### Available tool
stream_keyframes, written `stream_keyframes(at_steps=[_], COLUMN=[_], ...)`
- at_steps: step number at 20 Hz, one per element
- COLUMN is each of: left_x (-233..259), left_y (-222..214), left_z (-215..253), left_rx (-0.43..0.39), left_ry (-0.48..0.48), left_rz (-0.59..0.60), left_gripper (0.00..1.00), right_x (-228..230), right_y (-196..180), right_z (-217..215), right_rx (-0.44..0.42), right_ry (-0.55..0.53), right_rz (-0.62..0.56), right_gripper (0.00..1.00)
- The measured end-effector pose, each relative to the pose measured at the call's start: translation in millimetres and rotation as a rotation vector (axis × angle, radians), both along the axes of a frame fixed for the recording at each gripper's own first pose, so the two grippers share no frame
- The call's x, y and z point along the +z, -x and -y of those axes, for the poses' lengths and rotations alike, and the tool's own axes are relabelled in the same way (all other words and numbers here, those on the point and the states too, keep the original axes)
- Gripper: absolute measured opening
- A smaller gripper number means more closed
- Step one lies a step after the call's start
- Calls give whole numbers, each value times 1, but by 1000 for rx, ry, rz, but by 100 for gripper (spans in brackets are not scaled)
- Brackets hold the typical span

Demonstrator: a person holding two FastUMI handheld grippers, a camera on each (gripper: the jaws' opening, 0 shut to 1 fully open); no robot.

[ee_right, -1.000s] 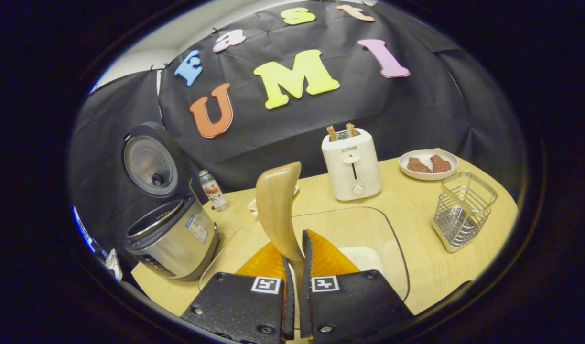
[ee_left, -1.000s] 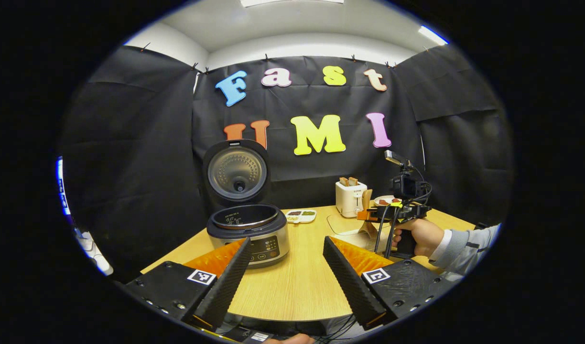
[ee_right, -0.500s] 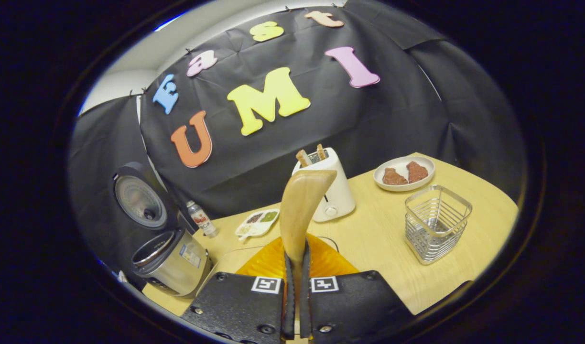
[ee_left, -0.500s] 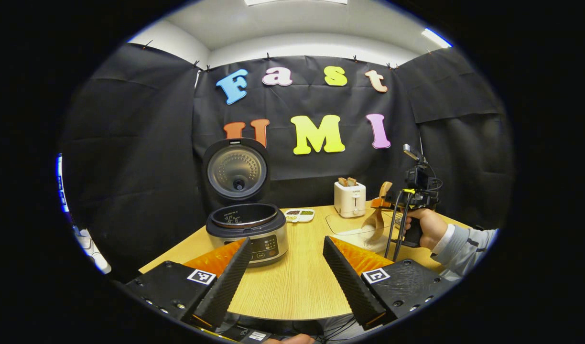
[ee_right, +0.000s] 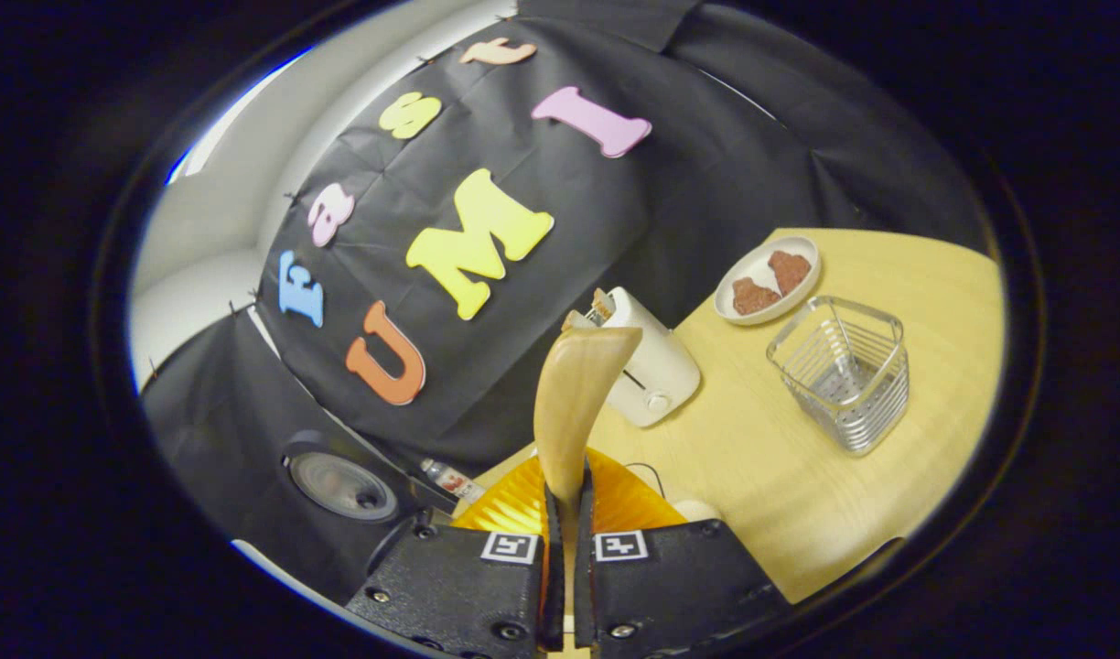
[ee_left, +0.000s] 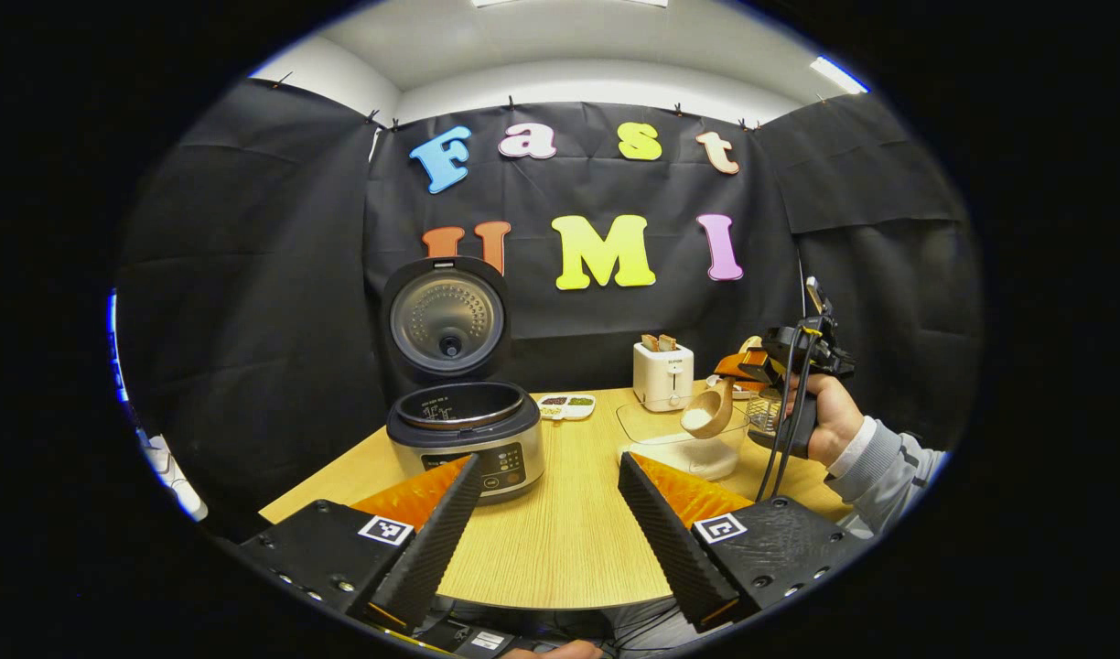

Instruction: Close the left gripper, press the button to open the rice cooker; take a wooden spoon from the chopstick holder with the right hand, scoop a spoonful of rice and pour it into the rice cooker, then put the wooden spoon back into the chopstick holder.

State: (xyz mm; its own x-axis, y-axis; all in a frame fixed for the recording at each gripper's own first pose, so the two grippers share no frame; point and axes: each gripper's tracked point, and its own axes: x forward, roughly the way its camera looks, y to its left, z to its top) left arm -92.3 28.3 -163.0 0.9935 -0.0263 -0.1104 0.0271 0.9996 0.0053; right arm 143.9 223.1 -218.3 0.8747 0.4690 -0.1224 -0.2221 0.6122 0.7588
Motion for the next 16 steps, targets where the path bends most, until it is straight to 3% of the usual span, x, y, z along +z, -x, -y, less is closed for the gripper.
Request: stream_keyframes(at_steps=[5, 9, 16], left_x=[-1, -2, 11], left_y=[1, 3, 12], left_z=[-13, -26, -44], left_rx=[30, 62, 97], left_ry=[19, 39, 30], left_rz=[4, -10, 1], left_gripper=[96, 96, 96], right_x=[11, 29, 58], right_y=[3, 3, 24], right_z=[-9, -19, -62], right_rx=[52, 59, 116], right_ry=[-302, -466, -721], right_rz=[-89, -87, -195], right_gripper=[9, 9, 9])
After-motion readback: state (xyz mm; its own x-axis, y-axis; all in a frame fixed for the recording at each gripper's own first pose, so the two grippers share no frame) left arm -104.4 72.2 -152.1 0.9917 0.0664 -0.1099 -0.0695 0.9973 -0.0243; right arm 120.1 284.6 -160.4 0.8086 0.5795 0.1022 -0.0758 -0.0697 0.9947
